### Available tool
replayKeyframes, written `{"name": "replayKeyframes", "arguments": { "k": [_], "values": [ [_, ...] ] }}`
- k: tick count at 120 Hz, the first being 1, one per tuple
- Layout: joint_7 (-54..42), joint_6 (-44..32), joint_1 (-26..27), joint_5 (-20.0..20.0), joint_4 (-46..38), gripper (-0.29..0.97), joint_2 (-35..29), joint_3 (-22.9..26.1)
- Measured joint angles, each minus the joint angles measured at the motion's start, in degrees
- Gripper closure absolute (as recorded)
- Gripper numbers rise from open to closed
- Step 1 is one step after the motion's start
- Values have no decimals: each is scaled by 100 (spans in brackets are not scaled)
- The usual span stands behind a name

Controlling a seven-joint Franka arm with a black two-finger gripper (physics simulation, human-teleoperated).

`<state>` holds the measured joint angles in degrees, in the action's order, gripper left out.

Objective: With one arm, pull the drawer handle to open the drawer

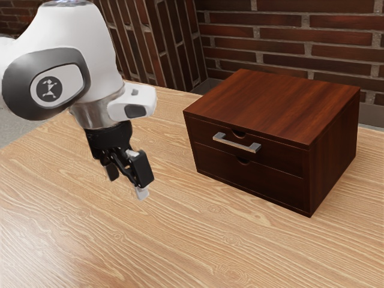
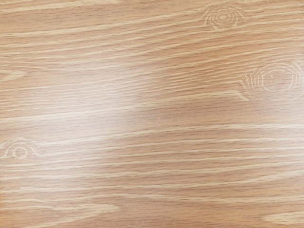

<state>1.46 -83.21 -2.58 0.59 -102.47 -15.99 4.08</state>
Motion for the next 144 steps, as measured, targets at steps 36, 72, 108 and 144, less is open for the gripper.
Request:
{"name": "replayKeyframes", "arguments": {
  "k": [36,72,108,144],
  "values": [
    [-2595,-1485,103,-30,-504,0,-19,60],
    [-5365,-2357,136,-82,-77,0,796,24],
    [-7212,-2911,304,-68,121,0,1245,97],
    [-7964,-4210,157,43,208,0,1779,104]
  ]
}}
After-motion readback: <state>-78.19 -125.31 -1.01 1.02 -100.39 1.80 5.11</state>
